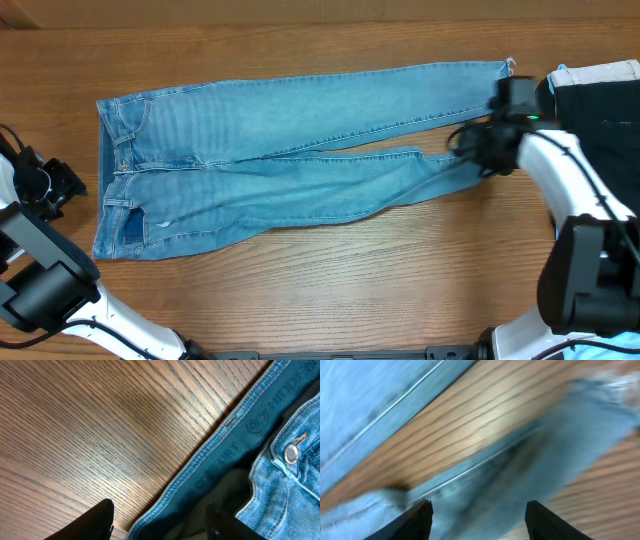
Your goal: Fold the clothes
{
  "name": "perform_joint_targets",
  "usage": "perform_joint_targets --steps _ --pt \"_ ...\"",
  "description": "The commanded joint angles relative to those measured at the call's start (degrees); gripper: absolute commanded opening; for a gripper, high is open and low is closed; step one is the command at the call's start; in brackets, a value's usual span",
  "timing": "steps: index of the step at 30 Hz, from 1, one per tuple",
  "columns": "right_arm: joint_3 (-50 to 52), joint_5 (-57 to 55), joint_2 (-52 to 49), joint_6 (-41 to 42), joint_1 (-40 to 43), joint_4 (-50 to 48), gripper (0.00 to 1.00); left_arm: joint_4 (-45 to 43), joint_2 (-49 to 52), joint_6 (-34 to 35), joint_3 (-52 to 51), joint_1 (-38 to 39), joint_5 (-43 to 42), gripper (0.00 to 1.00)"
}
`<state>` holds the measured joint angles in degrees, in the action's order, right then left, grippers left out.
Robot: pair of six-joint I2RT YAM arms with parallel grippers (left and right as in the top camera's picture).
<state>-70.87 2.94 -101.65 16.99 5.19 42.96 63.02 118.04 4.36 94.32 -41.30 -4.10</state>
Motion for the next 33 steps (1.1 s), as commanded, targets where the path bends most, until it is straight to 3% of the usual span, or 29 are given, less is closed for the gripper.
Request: perform_joint_targets --steps 1,5,8,12,18,21,25,33 --pt "-1.2 2.4 0.1 5.2 2.7 0.4 0.64 0.0 0.3 -0.6 1.1 -0.2 -0.4 0.62" --pt "-1.2 3.5 -3.5 7.2 2.8 -1.0 0.63 0.0 0.3 -0.6 1.1 -0.2 -0.4 0.62" --pt "-1.2 3.6 -5.1 10.8 2.8 -1.7 0.50 0.2 0.3 -0.5 1.1 -0.2 -0.5 0.63" --pt "-1.1 3.6 -5.2 11.6 2.8 -1.5 0.48 0.3 0.3 -0.5 1.1 -0.2 -0.5 0.63" --pt "-1.1 1.8 -5.2 11.5 2.8 -2.3 0.24 0.3 0.3 -0.5 1.1 -0.2 -0.5 0.62" --pt "-1.1 1.8 -5.2 11.0 2.8 -2.1 0.04 0.4 0.3 -0.5 1.1 -0.2 -0.7 0.62" --pt "-1.2 1.9 -5.2 5.3 3.3 -2.1 0.04 0.3 0.3 -0.5 1.1 -0.3 -0.7 0.63" --pt "-1.2 -0.3 -5.2 8.8 3.3 6.0 0.04 0.2 0.3 -0.5 1.1 -0.3 -1.9 0.62"
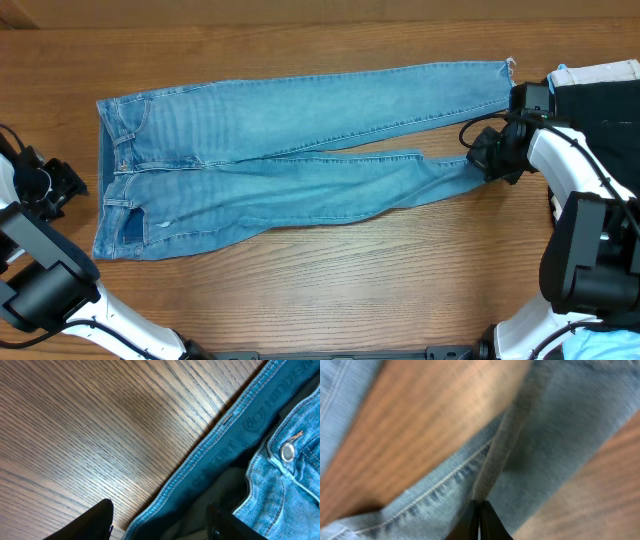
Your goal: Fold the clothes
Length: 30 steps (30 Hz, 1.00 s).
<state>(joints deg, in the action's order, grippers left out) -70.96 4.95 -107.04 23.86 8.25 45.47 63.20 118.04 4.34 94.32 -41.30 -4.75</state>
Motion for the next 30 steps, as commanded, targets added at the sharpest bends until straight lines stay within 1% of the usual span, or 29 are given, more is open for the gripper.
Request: perform_joint_targets --steps 1,3,5,6,12,14,19,20,21,22,23,24,25,26,27,28,30 --pt "-1.1 -4.7 0.2 3.0 0.3 5.7 0.04 0.1 0.3 -0.5 1.1 -0.3 -1.2 0.62" --pt "-1.1 -12.5 0.4 8.4 0.8 12.5 0.04 0.0 0.3 -0.5 1.1 -0.3 -1.2 0.63" --pt "-1.1 -17.0 0.9 10.8 0.9 16.3 0.04 0.0 0.3 -0.5 1.1 -0.3 -1.2 0.63" --pt "-1.1 -17.7 1.2 10.7 0.9 17.0 0.04 0.0 0.3 -0.5 1.1 -0.3 -1.2 0.63" --pt "-1.1 -18.0 3.1 10.8 0.9 19.4 0.04 0.0 0.3 -0.7 1.2 -0.3 -1.2 0.63" --pt "-1.0 -17.8 3.1 12.3 1.2 21.4 0.04 -0.2 0.3 -0.7 1.2 -0.3 -1.2 0.63" --pt "-1.0 -17.7 3.1 12.3 1.7 25.9 0.04 -0.2 0.3 -0.7 1.2 -0.3 -1.3 0.65" --pt "-1.0 -17.5 3.1 12.2 1.7 26.6 0.06 -0.2 0.3 -0.7 1.2 -0.3 -1.3 0.65" --pt "-0.8 -17.1 3.1 12.2 1.7 26.9 0.19 -0.1 0.3 -0.7 1.2 -0.2 -1.3 0.65" --pt "-0.6 -16.7 3.1 12.2 1.7 26.9 0.24 0.0 0.3 -0.7 1.2 -0.2 -1.4 0.66" --pt "-0.3 -16.4 3.1 12.2 1.8 26.9 0.25 0.0 0.3 -0.8 1.2 -0.2 -1.6 0.66" --pt "0.3 -15.5 3.1 12.2 1.8 27.0 0.30 0.2 0.3 -1.4 1.2 -0.2 -2.4 0.66" --pt "1.0 -14.4 3.1 12.2 1.9 27.1 0.45 0.3 0.3 -1.8 1.2 -0.2 -2.9 0.69" --pt "1.7 -13.8 3.1 12.2 1.9 26.9 0.65 0.5 0.3 -2.1 1.2 -0.2 -2.8 0.72" --pt "2.3 -13.3 3.1 12.2 2.1 26.5 0.79 0.6 0.3 -3.1 1.2 -0.3 -2.8 0.80" --pt "2.4 -12.5 3.1 12.2 2.5 25.7 0.82 0.4 0.3 -3.1 1.2 -0.3 -2.9 0.84" --pt "2.4 -10.4 3.1 9.6 3.2 22.2 0.85 0.6 0.3 -3.1 1.2 -0.3 -5.4 0.86"
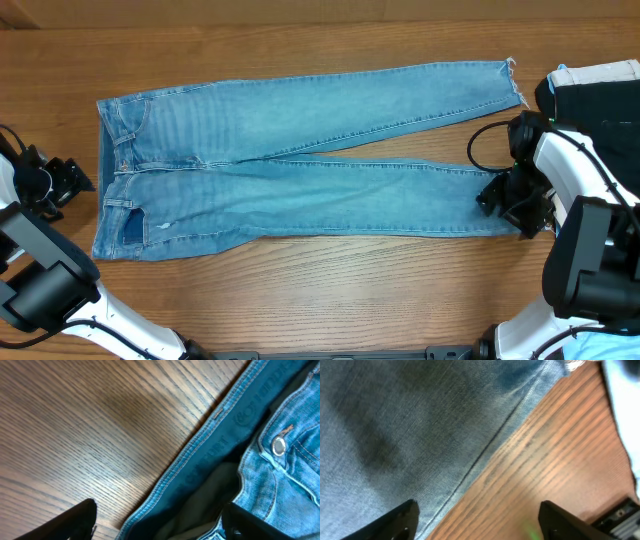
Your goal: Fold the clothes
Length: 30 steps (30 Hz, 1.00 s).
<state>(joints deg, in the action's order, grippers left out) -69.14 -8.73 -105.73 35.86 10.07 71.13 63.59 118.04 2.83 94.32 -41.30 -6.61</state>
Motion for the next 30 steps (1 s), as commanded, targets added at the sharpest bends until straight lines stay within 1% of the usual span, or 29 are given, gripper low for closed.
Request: perform_joint_targets --steps 1,3,4,6,7,8,9,10,11,13,16,17,19,21,23,24,27,30 --pt "0.6 4.7 1.7 -4.0 1.8 -5.2 0.87 0.6 0.3 -1.6 1.1 -0.3 -4.9 0.86" --pt "0.5 9.7 1.7 -8.5 2.3 -8.9 0.89 2.0 0.3 -2.8 1.1 -0.2 -6.8 0.86" --pt "0.5 12.5 1.7 -10.4 2.5 -10.1 0.89 3.1 0.3 -4.2 1.1 -0.2 -7.8 0.84" --pt "0.5 17.6 1.7 -13.4 2.5 -12.5 0.89 4.5 0.3 -4.6 1.1 -0.3 -9.2 0.81" --pt "0.4 20.6 1.8 -15.4 2.5 -14.0 0.89 5.1 0.3 -5.3 1.1 -0.2 -10.6 0.73" --pt "0.3 23.0 1.8 -16.8 2.5 -15.1 0.88 5.8 0.3 -7.6 1.1 -0.2 -13.4 0.51" --pt "0.2 25.4 1.9 -18.1 2.5 -15.8 0.88 6.5 0.2 -9.7 1.2 -0.2 -15.8 0.42" --pt "-0.2 27.5 2.1 -19.3 2.5 -16.1 0.87 7.2 0.1 -11.3 1.2 -0.1 -17.6 0.41" --pt "-0.6 29.0 2.4 -20.3 2.5 -16.3 0.87 7.7 -0.1 -12.3 1.2 0.2 -18.5 0.40" --pt "-1.2 31.5 4.0 -22.5 2.5 -16.3 0.86 8.3 -1.2 -12.7 1.1 1.3 -17.2 0.40" --pt "-1.5 34.0 8.6 -25.2 2.5 -16.5 0.86 6.7 -2.7 -10.0 1.1 3.5 -9.7 0.40" --pt "-1.5 34.4 10.3 -26.0 2.5 -16.6 0.87 5.3 -2.8 -9.3 1.1 4.1 -7.9 0.41" --pt "-1.5 34.5 13.7 -27.2 2.5 -16.6 0.88 2.5 -2.5 -9.4 1.0 5.3 -6.9 0.48" --pt "-1.5 34.5 16.9 -27.4 2.5 -16.7 0.89 0.3 -1.8 -11.0 1.0 6.8 -6.9 0.52" --pt "-1.5 34.5 19.2 -27.3 2.5 -16.6 0.90 -1.9 -1.2 -13.7 1.0 8.9 -6.4 0.54" --pt "-1.5 34.6 19.8 -27.3 2.5 -16.6 0.90 -3.0 -1.1 -14.2 1.0 10.0 -5.1 0.57" --pt "-1.5 34.6 20.4 -27.1 2.4 -16.4 0.90 -4.7 -1.1 -14.2 0.9 12.8 1.0 0.61" --pt "-1.4 34.6 20.4 -26.9 2.4 -16.3 0.89 -4.7 -0.9 -14.2 0.9 13.6 2.6 0.62"
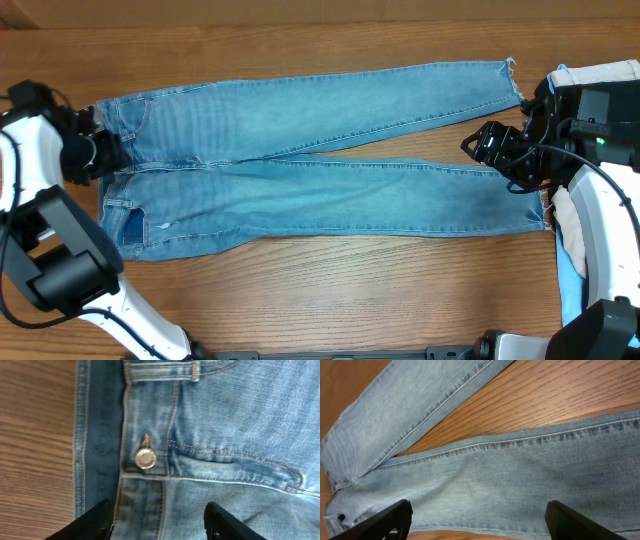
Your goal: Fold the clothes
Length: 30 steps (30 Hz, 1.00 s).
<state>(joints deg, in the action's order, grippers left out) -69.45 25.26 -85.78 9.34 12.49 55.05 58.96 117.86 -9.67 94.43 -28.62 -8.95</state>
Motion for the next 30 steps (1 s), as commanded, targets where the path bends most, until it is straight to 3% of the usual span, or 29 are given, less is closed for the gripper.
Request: perform_joint_targets --steps 1,4,11,15,17,18,19,20,25,30 --pt "-1.1 0.7 0.4 -0.4 0.0 -0.2 0.89 -0.1 -0.6 -1.7 0.8 1.0 4.9 0.63" --pt "-1.1 1.0 0.4 -0.4 0.0 -0.2 0.89 0.6 0.1 -1.7 0.7 0.7 5.2 0.65" --pt "-1.1 1.0 0.4 -0.4 0.0 -0.1 0.88 1.2 4.0 -5.6 0.4 -1.1 -1.7 0.55" --pt "-1.1 1.0 0.4 -0.4 0.0 0.2 0.87 1.5 6.7 -5.7 0.4 -1.0 -0.7 0.52" --pt "-1.1 1.0 0.4 -0.4 0.0 0.4 0.86 1.6 7.5 -5.7 0.4 -1.1 -0.8 0.40" --pt "-1.1 1.0 0.4 -0.4 0.0 0.5 0.86 1.5 7.6 -5.7 0.4 -1.0 -0.7 0.29" --pt "-1.1 1.0 0.4 -0.4 0.0 0.5 0.86 1.6 7.6 -5.7 0.6 -1.0 -0.8 0.08" --pt "-1.1 1.0 0.4 -0.4 0.0 0.6 0.86 2.1 7.3 -5.5 1.2 -1.1 -0.8 0.04" --pt "-1.1 1.0 0.4 -0.4 0.0 0.5 0.85 6.1 5.0 -3.6 6.8 -1.4 1.4 0.04" --pt "-1.1 1.0 0.4 -0.4 0.0 0.5 0.85 8.9 2.0 3.3 10.5 -3.3 11.6 0.04"
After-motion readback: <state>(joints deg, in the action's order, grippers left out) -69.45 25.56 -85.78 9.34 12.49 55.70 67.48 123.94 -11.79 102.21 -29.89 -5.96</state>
